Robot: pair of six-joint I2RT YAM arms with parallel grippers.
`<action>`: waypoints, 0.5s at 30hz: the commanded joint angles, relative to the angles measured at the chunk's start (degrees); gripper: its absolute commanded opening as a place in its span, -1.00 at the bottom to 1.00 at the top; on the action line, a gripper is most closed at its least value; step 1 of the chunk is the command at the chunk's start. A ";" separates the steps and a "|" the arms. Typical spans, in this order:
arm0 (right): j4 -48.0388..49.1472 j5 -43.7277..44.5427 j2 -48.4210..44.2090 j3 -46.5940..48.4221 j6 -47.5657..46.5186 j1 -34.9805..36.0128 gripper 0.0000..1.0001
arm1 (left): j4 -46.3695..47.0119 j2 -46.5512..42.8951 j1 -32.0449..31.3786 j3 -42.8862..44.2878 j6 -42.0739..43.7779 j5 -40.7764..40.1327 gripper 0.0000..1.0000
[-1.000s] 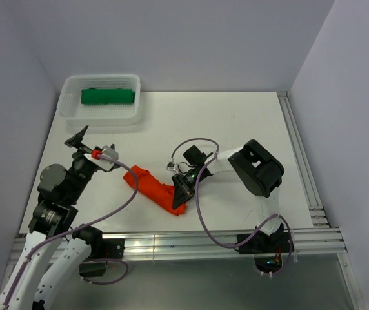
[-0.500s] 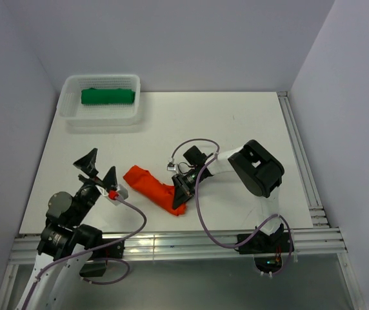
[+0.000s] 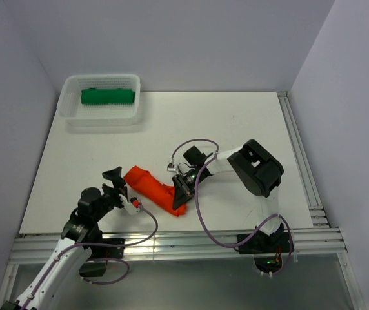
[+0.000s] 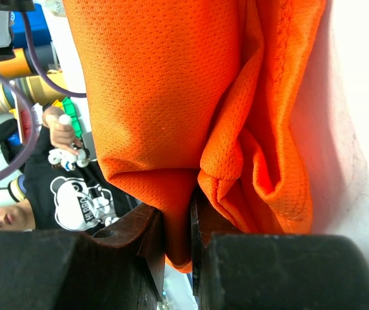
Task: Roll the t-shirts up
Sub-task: Roll the tshirt
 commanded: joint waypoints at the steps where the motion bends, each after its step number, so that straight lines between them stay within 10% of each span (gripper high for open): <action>1: -4.70 0.33 0.75 1.67 -2.56 -0.29 -1.00 | 5.49 -0.52 0.05 -0.86 7.35 9.42 0.99; 8: -7.53 0.68 0.75 2.37 -4.41 -0.29 -1.00 | 10.93 6.60 -0.03 -1.82 8.84 12.15 0.99; 15: -7.00 -0.28 0.84 2.99 -4.06 -0.29 -1.00 | -2.94 19.25 -0.03 8.97 9.21 12.07 0.96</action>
